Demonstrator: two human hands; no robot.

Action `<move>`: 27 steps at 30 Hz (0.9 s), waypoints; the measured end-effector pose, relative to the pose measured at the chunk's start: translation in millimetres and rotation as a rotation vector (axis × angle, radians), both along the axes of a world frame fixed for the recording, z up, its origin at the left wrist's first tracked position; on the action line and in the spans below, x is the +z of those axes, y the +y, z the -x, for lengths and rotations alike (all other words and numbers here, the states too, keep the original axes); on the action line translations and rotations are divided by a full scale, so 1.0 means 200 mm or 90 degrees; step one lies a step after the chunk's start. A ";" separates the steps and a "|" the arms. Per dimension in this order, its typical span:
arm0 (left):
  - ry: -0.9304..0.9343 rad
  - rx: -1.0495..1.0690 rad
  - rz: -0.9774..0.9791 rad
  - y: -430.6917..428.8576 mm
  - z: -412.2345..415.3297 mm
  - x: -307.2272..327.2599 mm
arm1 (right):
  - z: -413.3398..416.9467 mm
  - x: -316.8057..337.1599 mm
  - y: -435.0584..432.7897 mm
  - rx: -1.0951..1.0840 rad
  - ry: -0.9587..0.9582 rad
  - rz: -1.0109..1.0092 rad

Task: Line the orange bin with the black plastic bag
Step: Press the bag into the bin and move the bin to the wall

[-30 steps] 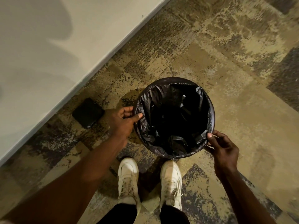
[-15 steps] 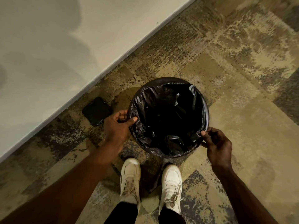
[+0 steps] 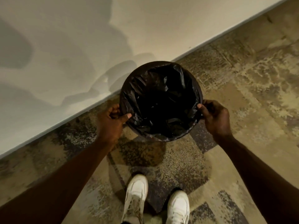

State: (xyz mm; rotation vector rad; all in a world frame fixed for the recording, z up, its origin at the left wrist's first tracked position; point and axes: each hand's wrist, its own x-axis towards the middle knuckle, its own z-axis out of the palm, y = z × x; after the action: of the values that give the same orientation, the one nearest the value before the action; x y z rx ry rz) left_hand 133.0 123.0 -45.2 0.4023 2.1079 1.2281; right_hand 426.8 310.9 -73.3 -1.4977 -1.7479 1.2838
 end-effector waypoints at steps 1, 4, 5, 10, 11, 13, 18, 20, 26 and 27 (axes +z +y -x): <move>0.000 0.001 -0.005 0.01 0.03 -0.02 | 0.05 0.00 0.06 0.015 -0.002 -0.013; 0.023 0.009 -0.008 0.07 0.10 -0.05 | 0.18 -0.01 0.21 0.052 0.012 -0.025; 0.034 0.008 -0.012 0.10 0.12 -0.07 | 0.22 -0.01 0.25 0.058 0.009 -0.027; 0.058 0.031 -0.019 0.24 0.18 -0.13 | 0.35 -0.08 0.43 0.062 -0.034 -0.028; 0.062 0.033 -0.017 0.26 0.20 -0.15 | 0.37 -0.09 0.46 0.069 -0.032 -0.014; 0.071 0.030 -0.008 0.29 0.22 -0.17 | 0.40 -0.11 0.49 0.073 -0.024 0.003; 0.078 0.031 0.014 0.33 0.25 -0.21 | 0.47 -0.12 0.53 0.074 -0.072 -0.024; 0.081 0.030 0.025 0.33 0.26 -0.23 | 0.48 -0.12 0.54 0.084 -0.087 -0.035; 0.092 0.041 0.048 0.33 0.27 -0.25 | 0.51 -0.16 0.56 0.101 -0.104 -0.021; 0.093 0.043 0.052 0.33 0.27 -0.25 | 0.52 -0.16 0.56 0.103 -0.102 -0.022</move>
State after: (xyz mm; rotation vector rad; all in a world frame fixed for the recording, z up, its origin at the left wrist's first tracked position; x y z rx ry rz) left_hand 79.3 188.9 -94.5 0.3980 2.3044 1.1777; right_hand 323.5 422.8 -105.4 -1.5009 -2.0195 1.2324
